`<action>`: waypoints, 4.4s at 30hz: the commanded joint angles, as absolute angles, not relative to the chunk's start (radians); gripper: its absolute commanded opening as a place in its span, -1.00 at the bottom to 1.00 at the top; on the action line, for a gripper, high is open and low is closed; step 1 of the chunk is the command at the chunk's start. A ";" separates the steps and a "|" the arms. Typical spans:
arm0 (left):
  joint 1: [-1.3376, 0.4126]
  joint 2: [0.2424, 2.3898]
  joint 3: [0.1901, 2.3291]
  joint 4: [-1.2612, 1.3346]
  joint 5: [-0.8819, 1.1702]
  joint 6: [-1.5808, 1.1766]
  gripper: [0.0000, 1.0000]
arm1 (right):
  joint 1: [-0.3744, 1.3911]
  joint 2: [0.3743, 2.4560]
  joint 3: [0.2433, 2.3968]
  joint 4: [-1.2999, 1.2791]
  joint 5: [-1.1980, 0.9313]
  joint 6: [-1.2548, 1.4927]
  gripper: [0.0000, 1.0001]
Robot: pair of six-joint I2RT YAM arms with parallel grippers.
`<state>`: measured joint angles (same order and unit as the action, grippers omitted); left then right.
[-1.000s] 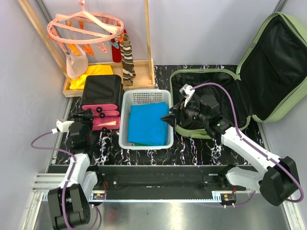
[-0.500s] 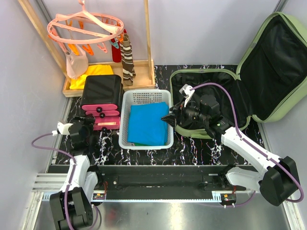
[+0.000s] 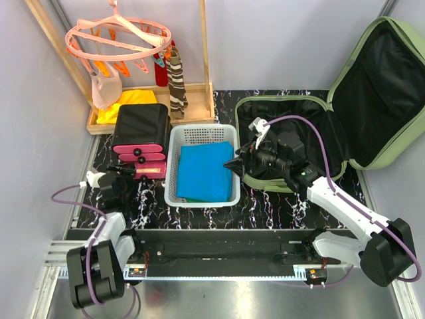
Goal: Open, take out, and arrange the luggage
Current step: Close the drawer, then reset both arms
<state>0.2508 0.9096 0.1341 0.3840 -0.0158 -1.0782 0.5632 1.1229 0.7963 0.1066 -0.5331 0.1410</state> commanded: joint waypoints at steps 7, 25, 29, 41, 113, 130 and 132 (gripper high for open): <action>0.256 1.054 0.112 0.748 0.109 -1.032 0.08 | 0.568 1.098 0.787 0.114 -0.506 0.115 0.77; 0.256 1.347 0.089 1.178 0.141 -1.037 -0.03 | 0.568 1.131 0.799 0.110 -0.509 0.107 0.76; 0.256 1.333 0.046 1.235 0.150 -1.034 -0.02 | 0.568 1.132 0.805 0.094 -0.511 0.104 0.76; 0.256 1.000 0.008 0.738 -0.026 -1.052 -0.02 | 0.568 1.154 0.815 0.097 -0.532 0.112 0.76; 0.167 0.603 0.645 -0.029 0.193 -0.406 0.84 | 0.043 0.980 0.750 0.035 -0.140 0.273 0.78; 0.127 0.574 0.741 -0.124 0.242 -0.239 0.98 | 0.043 0.735 0.557 0.172 0.055 0.244 0.79; 0.129 0.566 0.741 -0.124 0.236 -0.242 0.98 | 0.041 0.738 0.554 0.184 0.055 0.247 0.79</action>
<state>0.1318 0.5777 0.6975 -0.1356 0.2306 -0.2596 0.0422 0.7444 0.5606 0.1009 0.0181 0.2611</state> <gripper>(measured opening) 0.985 0.895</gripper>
